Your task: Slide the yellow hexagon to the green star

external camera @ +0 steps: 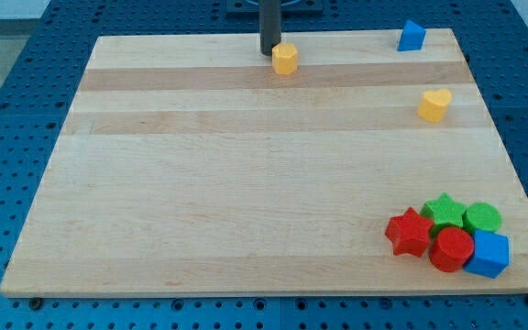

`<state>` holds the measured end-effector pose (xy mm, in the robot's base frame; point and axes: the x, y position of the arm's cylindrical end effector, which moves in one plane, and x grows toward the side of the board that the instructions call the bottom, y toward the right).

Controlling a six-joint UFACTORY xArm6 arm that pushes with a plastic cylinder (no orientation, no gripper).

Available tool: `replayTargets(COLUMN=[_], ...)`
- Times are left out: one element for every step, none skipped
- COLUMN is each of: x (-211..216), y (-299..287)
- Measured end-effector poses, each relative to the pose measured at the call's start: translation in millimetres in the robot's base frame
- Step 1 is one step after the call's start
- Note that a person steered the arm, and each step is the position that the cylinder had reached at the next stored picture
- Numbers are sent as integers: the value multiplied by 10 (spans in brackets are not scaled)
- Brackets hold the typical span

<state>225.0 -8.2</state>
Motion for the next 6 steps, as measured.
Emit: replayTargets(x=[-311, -258, 91, 451, 697, 377], y=[-22, -22, -14, 3, 68, 49])
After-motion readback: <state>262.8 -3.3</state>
